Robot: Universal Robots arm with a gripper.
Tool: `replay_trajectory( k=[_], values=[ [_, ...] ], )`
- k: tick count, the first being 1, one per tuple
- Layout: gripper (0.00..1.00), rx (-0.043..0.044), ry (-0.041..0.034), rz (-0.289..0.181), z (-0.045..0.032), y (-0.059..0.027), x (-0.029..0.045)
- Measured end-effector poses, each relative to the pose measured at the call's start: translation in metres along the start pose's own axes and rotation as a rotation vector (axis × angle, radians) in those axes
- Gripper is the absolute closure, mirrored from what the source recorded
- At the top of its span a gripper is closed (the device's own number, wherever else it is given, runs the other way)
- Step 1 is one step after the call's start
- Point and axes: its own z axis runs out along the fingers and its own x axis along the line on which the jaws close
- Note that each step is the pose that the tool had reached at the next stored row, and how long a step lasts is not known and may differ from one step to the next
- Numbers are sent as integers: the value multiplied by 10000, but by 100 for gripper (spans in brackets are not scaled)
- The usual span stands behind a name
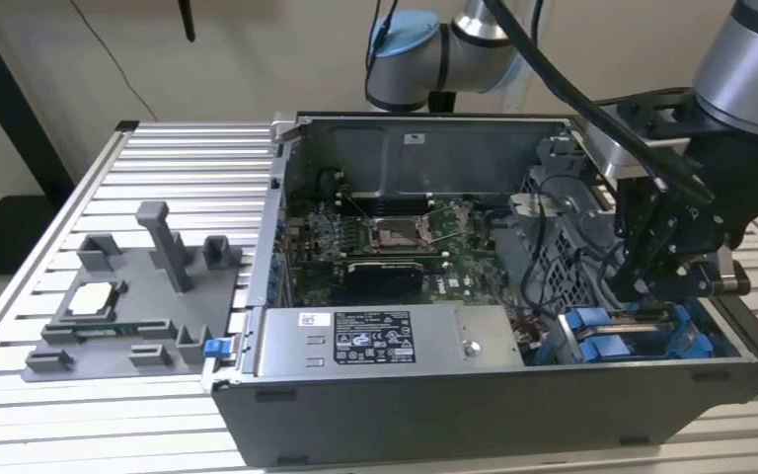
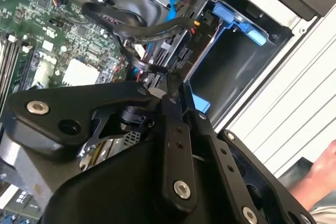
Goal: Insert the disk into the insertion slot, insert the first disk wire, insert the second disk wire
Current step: 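Insert the second disk wire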
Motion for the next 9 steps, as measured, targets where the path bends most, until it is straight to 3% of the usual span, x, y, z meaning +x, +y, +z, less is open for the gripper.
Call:
replay_trajectory(
  k=[3,9],
  values=[
    [100,141,34,-11,18,0,1],
    [100,156,34,-12,41,2,2]
  ],
)
